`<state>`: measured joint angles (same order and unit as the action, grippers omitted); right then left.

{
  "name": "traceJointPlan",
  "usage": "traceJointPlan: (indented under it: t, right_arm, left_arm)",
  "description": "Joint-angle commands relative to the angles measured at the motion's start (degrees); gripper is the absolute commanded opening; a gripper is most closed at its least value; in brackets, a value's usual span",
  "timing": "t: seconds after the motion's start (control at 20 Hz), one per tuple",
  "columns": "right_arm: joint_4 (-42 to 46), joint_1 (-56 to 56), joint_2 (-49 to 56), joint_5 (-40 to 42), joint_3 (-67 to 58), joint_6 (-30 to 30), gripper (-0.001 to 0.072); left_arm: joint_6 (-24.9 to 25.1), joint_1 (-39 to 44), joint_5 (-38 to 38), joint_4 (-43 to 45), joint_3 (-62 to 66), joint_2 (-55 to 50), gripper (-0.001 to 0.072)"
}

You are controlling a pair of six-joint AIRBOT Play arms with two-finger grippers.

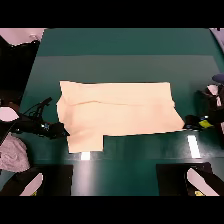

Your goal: Fold the shirts.

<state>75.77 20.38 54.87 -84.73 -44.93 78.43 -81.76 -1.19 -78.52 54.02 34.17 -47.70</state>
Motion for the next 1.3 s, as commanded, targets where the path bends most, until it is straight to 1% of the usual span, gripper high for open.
traceJointPlan:
  t: [0.0, 0.15, 0.25, 0.4, 0.45, 0.5, 0.6, 0.95, 1.1, 1.25]
  right_arm:
    - [1.9, 4.9, -5.3, -4.5, -2.1, -0.1, 0.0012]
    - [1.7, 3.0, -5.5, -1.7, -2.1, -0.1, 0.0012]
    - [1.7, 0.4, -5.4, 1.8, -2.2, 0.7, 0.0012]
    - [1.7, -2.5, -4.9, 7.6, -4.4, 3.8, 0.0013]
    - [1.5, -3.3, -3.9, 8.7, -6.1, 4.6, 0.0013]
    - [0.0, -4.0, -2.3, 9.5, -8.1, 4.7, 0.0013]
    - [-2.7, -5.7, 2.2, 11.3, -12.1, 4.6, 0.0012]
    - [-2.7, -9.7, 19.3, 15.3, -23.9, 4.7, 0.0014]
    - [-2.8, -9.7, 24.4, 17.3, -26.7, 4.7, 0.0015]
    - [-2.8, -9.7, 28.2, 19.0, -28.9, 4.7, 0.0017]
  left_arm:
    - [0.8, 5.9, -3.1, -2.0, 1.4, 0.0, 0.0026]
    - [0.8, 7.0, -0.9, -1.1, 5.8, 0.0, 0.0027]
    - [0.8, 7.0, 2.3, 2.5, 11.2, 0.0, 0.0028]
    - [0.7, 7.0, 11.7, 9.7, 18.2, 0.0, 0.0027]
    - [0.8, 7.0, 15.1, 10.7, 18.8, 0.0, 0.0027]
    - [0.8, 7.0, 18.3, 11.0, 18.7, -0.1, 0.0026]
    - [0.8, 7.0, 22.2, 11.2, 18.8, -1.7, 0.0027]
    - [1.2, 7.0, 39.6, 11.2, 19.3, -13.0, 0.0027]
    - [1.2, 7.0, 43.8, 11.4, 22.0, -18.0, 0.0027]
    - [0.4, 7.0, 45.4, 11.6, 24.6, -22.4, 0.0028]
